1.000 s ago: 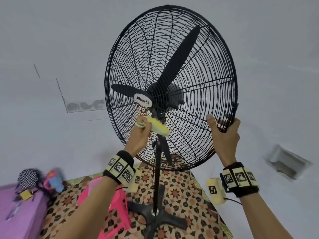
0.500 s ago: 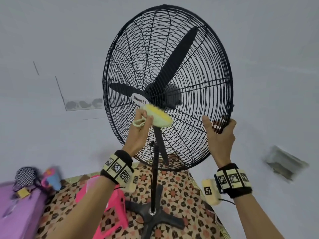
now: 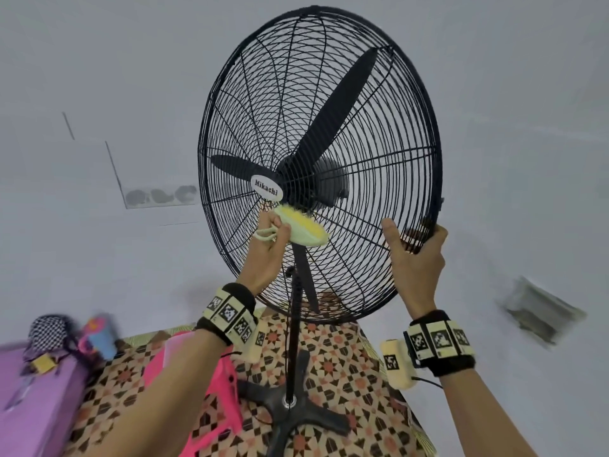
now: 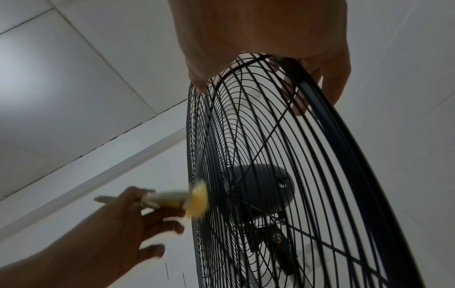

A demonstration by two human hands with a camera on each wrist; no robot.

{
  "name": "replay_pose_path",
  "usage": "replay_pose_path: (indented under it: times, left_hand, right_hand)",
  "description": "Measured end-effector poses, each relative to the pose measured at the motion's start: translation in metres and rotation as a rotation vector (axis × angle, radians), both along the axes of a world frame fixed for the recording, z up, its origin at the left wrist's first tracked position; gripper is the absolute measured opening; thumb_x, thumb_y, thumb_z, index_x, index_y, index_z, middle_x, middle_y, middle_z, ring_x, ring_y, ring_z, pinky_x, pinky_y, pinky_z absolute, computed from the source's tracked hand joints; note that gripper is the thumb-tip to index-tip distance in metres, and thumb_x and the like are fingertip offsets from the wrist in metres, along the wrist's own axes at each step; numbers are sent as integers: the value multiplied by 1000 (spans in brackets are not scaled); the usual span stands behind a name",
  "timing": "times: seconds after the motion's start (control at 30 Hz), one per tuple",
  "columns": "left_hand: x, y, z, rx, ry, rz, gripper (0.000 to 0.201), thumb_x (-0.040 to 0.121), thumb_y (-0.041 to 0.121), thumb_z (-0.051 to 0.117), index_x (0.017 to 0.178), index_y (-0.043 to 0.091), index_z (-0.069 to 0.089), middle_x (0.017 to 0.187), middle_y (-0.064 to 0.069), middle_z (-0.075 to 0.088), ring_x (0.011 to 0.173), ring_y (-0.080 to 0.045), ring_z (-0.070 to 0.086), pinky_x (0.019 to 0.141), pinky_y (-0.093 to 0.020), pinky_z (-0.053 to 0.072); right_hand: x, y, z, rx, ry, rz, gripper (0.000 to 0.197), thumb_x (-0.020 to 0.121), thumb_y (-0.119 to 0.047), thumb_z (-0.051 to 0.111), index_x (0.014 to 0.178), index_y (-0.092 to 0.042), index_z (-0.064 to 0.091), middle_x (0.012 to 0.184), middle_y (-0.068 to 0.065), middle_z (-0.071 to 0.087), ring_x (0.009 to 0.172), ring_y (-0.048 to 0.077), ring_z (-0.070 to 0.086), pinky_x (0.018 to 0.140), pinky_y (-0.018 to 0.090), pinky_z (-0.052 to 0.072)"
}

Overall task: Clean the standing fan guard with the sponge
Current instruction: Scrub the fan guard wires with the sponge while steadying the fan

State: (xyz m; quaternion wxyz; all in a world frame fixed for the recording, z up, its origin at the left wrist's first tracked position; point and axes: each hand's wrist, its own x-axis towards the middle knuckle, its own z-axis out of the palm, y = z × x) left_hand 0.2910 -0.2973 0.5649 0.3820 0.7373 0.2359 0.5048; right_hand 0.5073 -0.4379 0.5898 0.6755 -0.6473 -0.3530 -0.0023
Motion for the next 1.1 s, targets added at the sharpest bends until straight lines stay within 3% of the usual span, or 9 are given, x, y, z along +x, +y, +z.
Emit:
replay_pose_path:
  times: [0.1, 0.23, 0.33, 0.43, 0.7, 0.83, 0.9, 1.0, 1.1]
  left_hand:
    - [-9, 3, -10, 4, 103, 9, 18, 110, 30, 45, 99, 17, 38, 87, -13, 43, 67, -16, 37, 59, -37, 35]
    - [1, -16, -1, -24, -72, -66, 27, 109, 39, 47, 106, 13, 38, 101, -24, 44, 80, -21, 44, 66, -36, 44]
    - [8, -21, -12, -55, 2, -30, 22, 112, 29, 42, 106, 9, 37, 105, -14, 49, 83, -9, 50, 68, -25, 52]
    - [-6, -12, -27, -88, 154, -34, 20, 112, 27, 41, 102, 10, 39, 99, -8, 52, 71, -15, 43, 58, -21, 42]
    - [11, -33, 5, -10, -18, -122, 15, 110, 37, 46, 104, 24, 40, 105, -28, 47, 80, -20, 46, 66, -39, 45]
    - [6, -35, -21, -7, 176, -66, 15, 112, 22, 42, 101, 14, 38, 84, -2, 47, 58, 1, 44, 54, -16, 38]
    - [-1, -36, -23, -17, 196, -68, 13, 112, 19, 42, 101, 14, 39, 85, 0, 49, 58, 4, 47, 55, -13, 41]
    - [6, -38, -7, -11, 42, -105, 18, 111, 32, 45, 107, 15, 40, 97, -22, 50, 75, -14, 51, 65, -29, 46]
    - [17, -37, -4, -37, -11, -70, 26, 110, 35, 44, 114, 10, 38, 108, -22, 54, 88, -34, 58, 73, -49, 58]
  right_hand:
    - [5, -1, -1, 1, -8, -16, 71, 81, -69, 74, 126, -23, 44, 116, -2, 68, 105, 14, 66, 85, 23, 51]
    - [1, 0, -3, -6, -27, -17, 74, 81, -71, 73, 128, -23, 44, 117, -2, 68, 105, 15, 67, 92, 33, 56]
    - [1, 0, -2, 4, -11, -7, 72, 81, -68, 75, 129, -23, 44, 119, -4, 67, 108, 14, 66, 94, 31, 55]
    - [6, -1, -1, 10, 1, -13, 74, 81, -68, 74, 130, -20, 45, 120, -2, 67, 108, 15, 66, 92, 26, 53]
    - [2, 2, -4, 12, -25, 12, 76, 81, -67, 74, 133, -20, 43, 121, -1, 67, 107, 15, 66, 85, 18, 50]
    - [9, -1, -3, 12, 2, 21, 74, 83, -64, 74, 133, -19, 43, 121, -2, 66, 109, 14, 65, 82, 12, 47]
    - [9, -2, -5, 17, 1, 23, 74, 83, -64, 74, 133, -18, 43, 121, -2, 66, 108, 14, 65, 80, 10, 47]
    - [5, -1, -6, 12, -15, 24, 74, 83, -66, 74, 131, -21, 43, 121, -2, 66, 107, 13, 66, 79, 9, 48]
    - [2, 1, -3, 14, -12, 36, 73, 82, -67, 74, 131, -23, 42, 122, -2, 66, 108, 13, 66, 79, 6, 47]
